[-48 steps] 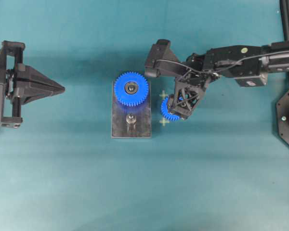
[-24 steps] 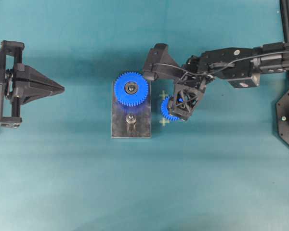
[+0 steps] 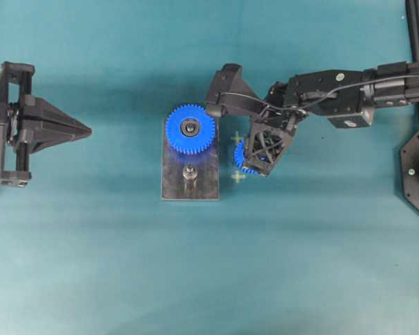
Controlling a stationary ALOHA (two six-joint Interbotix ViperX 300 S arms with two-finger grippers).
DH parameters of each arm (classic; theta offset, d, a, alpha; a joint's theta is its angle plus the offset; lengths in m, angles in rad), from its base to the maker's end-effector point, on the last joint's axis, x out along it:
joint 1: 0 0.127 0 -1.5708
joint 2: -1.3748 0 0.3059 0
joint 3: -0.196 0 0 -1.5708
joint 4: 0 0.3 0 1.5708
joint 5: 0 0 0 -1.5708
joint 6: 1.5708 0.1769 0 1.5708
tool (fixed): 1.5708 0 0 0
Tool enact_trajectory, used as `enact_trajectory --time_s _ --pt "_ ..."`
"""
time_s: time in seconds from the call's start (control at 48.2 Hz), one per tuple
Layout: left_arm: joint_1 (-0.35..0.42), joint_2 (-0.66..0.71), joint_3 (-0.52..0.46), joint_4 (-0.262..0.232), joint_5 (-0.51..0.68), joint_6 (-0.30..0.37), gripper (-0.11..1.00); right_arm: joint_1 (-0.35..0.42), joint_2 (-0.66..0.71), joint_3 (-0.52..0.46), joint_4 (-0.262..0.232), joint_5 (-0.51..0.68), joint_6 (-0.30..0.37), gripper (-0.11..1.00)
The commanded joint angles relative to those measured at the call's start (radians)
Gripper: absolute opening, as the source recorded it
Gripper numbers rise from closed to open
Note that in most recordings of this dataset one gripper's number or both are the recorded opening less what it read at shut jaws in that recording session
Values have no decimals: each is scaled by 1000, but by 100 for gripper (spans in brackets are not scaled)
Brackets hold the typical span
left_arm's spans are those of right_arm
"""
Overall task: Fit the small gear onto the shaft.
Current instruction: 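Lift the small blue gear and carry it toward the empty shaft, then align the gear bore over the shaft and lower it, meshing with large gear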
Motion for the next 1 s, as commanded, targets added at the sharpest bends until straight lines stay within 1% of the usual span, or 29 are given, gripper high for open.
enact_trajectory --time_s 0.0,0.166,0.291,0.415,0.519,0.747,0.975 --pt "2 -2 -9 2 -6 -8 0 2 -52 -35 3 3 18 35" --pt "2 0 -5 2 -5 -31 0 5 -75 -98 3 64 48 35" --pt "2 0 -6 2 -6 -35 0 20 -83 -155 3 138 60 35" --pt "2 -2 -6 2 -5 -37 0 37 -83 -239 11 219 69 35" --pt "2 -2 -5 2 -6 -37 0 52 -77 -304 17 259 72 35" --pt "2 -2 -5 2 -6 -37 0 74 -34 -402 20 270 67 35" --pt "2 -12 -2 2 -8 -57 0 109 31 -459 21 279 67 35"
